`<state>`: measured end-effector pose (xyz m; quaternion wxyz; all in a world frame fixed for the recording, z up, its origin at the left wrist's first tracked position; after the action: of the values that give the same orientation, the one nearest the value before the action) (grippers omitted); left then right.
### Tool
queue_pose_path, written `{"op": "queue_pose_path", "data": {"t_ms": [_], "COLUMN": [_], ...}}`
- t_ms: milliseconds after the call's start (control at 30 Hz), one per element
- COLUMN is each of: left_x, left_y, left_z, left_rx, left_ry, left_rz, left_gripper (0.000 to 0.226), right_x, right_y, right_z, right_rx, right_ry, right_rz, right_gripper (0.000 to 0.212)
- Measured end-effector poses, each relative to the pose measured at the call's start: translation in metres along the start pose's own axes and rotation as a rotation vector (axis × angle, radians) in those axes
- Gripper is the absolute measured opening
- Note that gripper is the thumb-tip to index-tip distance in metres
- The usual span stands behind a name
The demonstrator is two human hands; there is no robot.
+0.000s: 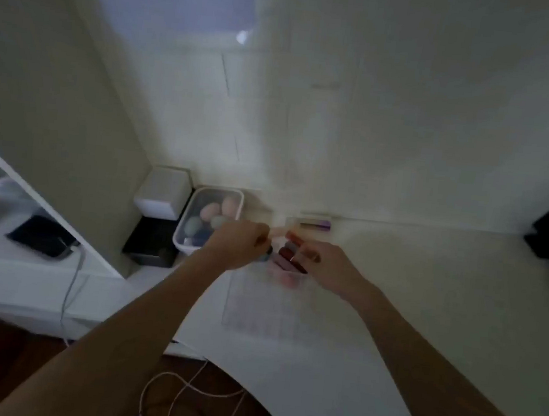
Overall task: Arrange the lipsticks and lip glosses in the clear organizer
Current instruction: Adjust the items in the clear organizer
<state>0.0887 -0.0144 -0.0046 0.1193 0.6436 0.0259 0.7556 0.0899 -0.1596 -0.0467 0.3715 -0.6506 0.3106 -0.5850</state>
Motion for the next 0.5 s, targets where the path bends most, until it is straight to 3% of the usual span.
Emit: {"op": "queue_pose_path", "data": {"t_ms": [167, 300, 500], "left_x": [-0.026, -0.034, -0.053], "left_y": [-0.012, -0.019, -0.054], "left_z": [-0.011, -0.017, -0.026], "left_rx": [-0.05, -0.119, 0.129], "left_ry": [0.309, 0.479, 0.582], "left_rz": [-0.18, -0.248, -1.033], "left_gripper": [0.03, 0.026, 0.03], "right_x": [-0.021, -0.024, -0.02], "right_y": [0.038, 0.048, 0.05], "right_z": [0.001, 0.006, 0.0], "right_rx": [0.053, 0.167, 0.185], "right_ry": [0.179, 0.269, 0.365], "right_rz": [0.175, 0.345, 0.513], "right_gripper": [0.015, 0.017, 0.02]}}
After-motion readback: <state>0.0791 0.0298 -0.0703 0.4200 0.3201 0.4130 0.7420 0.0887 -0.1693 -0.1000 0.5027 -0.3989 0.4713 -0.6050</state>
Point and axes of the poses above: each hand's wrist, its own z-axis towards the middle knuckle, its own x-axis out of the back of the hand, y = z × x, the point moved 9 cm from there along z, towards the middle knuckle, and after that the axes turned 13 degrees about y, right-handed, at the moved point
